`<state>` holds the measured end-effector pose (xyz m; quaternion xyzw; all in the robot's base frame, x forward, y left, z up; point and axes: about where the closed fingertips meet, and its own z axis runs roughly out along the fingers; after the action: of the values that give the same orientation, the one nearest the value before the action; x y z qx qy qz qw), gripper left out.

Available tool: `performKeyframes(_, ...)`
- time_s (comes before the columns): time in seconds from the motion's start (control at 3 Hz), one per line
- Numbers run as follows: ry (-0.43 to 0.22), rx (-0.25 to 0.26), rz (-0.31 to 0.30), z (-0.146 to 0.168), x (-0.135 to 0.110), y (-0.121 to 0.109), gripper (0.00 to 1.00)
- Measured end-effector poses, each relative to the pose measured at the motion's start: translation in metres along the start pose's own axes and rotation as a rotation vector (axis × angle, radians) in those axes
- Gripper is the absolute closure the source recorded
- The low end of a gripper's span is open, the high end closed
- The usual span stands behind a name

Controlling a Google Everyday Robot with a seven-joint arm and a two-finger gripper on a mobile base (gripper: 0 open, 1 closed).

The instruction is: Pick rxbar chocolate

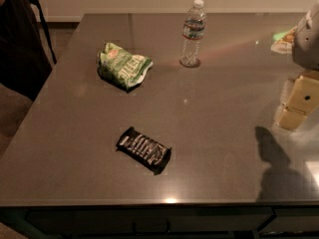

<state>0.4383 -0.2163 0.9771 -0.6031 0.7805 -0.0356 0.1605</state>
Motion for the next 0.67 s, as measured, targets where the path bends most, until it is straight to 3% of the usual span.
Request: performKeyframes(0.67,-0.020,-0.019,-0.004,0.031,-0.025,0.011,0.00)
